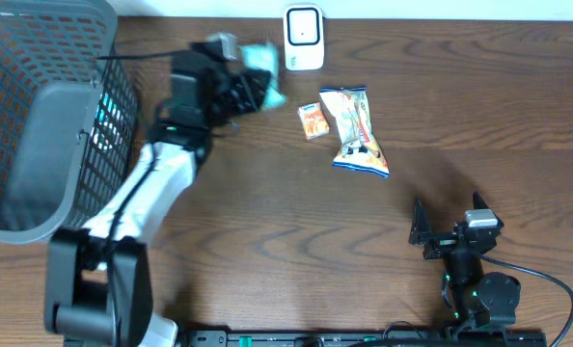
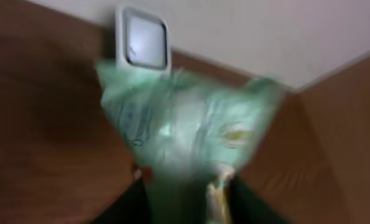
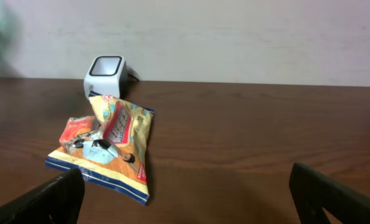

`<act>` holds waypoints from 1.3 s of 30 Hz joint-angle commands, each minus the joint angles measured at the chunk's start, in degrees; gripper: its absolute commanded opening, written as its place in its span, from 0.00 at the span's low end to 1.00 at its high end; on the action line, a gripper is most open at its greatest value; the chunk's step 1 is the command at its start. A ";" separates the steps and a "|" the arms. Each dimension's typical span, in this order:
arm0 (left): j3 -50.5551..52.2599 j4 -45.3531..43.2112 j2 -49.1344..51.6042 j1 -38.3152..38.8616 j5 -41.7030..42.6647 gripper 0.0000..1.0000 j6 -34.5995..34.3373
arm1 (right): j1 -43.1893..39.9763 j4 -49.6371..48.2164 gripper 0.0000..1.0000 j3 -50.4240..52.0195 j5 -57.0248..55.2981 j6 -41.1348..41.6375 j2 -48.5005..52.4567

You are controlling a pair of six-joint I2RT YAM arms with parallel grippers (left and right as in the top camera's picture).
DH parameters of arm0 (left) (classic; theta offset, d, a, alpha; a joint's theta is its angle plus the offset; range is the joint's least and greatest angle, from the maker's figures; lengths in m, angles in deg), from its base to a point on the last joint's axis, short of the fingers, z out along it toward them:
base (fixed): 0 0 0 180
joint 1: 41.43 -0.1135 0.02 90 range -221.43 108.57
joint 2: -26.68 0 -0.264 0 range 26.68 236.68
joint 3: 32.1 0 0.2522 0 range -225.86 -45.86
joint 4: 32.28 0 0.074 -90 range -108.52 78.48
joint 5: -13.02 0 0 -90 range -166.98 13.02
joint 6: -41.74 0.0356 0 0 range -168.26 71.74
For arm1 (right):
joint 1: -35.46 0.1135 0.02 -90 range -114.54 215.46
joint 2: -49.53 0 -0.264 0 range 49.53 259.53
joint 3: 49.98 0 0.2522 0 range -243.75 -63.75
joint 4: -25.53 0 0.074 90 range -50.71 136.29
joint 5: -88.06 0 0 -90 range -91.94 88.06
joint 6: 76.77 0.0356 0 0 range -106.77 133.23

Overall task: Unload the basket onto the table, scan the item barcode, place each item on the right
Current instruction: 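Carry the green wipes pack to the scanner and release it, then reach the left gripper into the basket and grasp the tissue pack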

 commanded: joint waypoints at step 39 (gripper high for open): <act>-55.54 60.24 -5.64 -33.75 -10.58 0.98 24.83 | 0.44 0.26 0.99 0.04 -0.44 0.22 -0.26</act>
